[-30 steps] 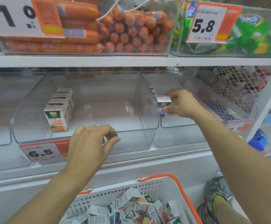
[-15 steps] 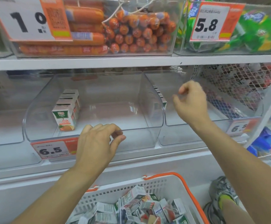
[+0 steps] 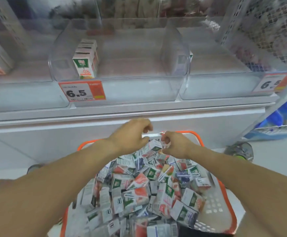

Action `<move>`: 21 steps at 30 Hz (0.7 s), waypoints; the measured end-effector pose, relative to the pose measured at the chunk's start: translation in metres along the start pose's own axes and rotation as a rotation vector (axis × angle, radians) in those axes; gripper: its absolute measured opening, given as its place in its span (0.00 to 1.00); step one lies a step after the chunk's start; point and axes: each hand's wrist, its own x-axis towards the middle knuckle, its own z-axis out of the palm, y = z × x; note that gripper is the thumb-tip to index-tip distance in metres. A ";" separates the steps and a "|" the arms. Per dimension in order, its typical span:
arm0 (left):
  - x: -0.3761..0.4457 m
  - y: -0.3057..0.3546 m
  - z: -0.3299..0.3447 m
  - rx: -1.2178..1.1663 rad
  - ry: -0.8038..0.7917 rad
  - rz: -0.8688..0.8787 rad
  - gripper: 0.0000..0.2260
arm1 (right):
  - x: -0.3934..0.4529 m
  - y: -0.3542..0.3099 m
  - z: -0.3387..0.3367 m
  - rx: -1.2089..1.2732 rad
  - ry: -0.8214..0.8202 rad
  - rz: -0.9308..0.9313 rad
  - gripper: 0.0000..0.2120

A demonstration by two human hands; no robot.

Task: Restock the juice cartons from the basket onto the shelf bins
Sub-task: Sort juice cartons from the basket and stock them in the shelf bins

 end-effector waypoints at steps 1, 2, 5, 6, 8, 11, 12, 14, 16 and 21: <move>-0.012 -0.012 0.015 0.025 -0.163 -0.085 0.09 | 0.004 0.001 0.005 -0.024 -0.035 0.029 0.22; -0.025 -0.024 0.027 0.072 -0.297 -0.151 0.11 | 0.009 0.002 0.011 -0.035 -0.056 0.047 0.25; -0.059 -0.057 0.053 0.101 -0.479 -0.339 0.13 | 0.023 -0.004 0.025 -0.030 -0.096 0.049 0.31; -0.066 -0.064 0.058 0.036 -0.443 -0.408 0.12 | 0.028 -0.007 0.030 -0.033 -0.094 0.048 0.31; -0.073 -0.074 0.068 -0.067 -0.336 -0.505 0.10 | 0.035 -0.012 0.037 -0.047 -0.063 0.056 0.27; -0.076 -0.078 0.087 -0.199 -0.217 -0.597 0.08 | 0.038 -0.020 0.040 -0.164 -0.043 0.070 0.24; -0.076 -0.079 0.093 -0.265 -0.175 -0.629 0.06 | 0.037 -0.022 0.042 -0.251 -0.026 0.057 0.23; -0.073 -0.081 0.107 -0.353 -0.128 -0.661 0.05 | 0.032 -0.021 0.046 -0.440 0.012 -0.021 0.25; -0.069 -0.084 0.119 -0.387 -0.124 -0.661 0.04 | 0.029 -0.015 0.042 -0.495 0.044 -0.123 0.24; -0.052 -0.091 0.134 -0.319 -0.130 -0.624 0.17 | 0.009 0.003 -0.012 -0.200 0.008 -0.121 0.19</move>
